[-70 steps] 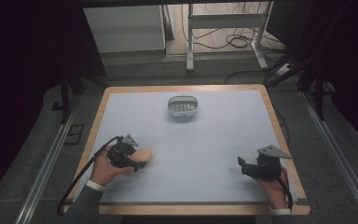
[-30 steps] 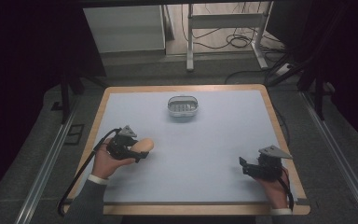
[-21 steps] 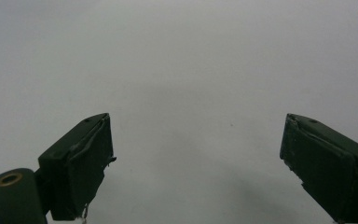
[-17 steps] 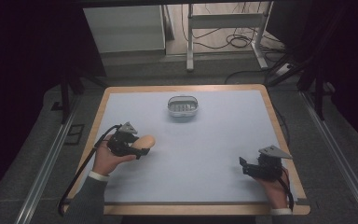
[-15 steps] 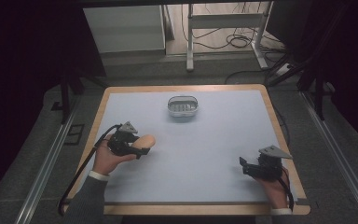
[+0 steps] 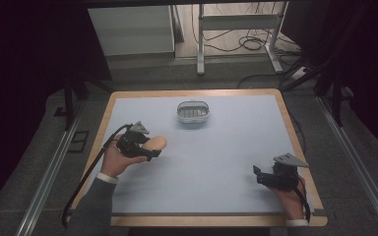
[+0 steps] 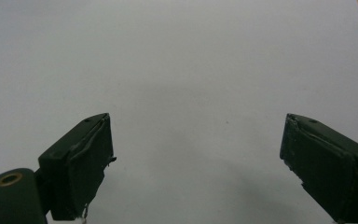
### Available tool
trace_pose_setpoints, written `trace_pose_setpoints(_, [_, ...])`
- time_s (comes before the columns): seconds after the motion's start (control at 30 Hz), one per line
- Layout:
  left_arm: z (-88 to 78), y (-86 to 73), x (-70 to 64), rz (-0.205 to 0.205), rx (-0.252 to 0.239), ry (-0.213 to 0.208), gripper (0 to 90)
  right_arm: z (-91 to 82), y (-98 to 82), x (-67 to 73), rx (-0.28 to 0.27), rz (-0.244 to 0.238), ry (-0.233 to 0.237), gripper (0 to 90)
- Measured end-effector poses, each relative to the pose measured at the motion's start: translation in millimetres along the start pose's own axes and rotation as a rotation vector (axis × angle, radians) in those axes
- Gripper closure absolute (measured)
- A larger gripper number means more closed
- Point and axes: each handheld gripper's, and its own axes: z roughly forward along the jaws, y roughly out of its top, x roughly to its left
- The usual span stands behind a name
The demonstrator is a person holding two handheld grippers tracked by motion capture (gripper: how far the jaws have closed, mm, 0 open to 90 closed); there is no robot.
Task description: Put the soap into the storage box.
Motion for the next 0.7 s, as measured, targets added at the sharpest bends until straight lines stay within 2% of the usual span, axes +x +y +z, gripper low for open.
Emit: trace_pose_setpoints(0.7, [5.2, 22.3, 4.3, 0.012, -0.017, 0.009, 32.7, -0.9, 0.3, -0.7, 0.000, -0.001, -0.005, 9.5])
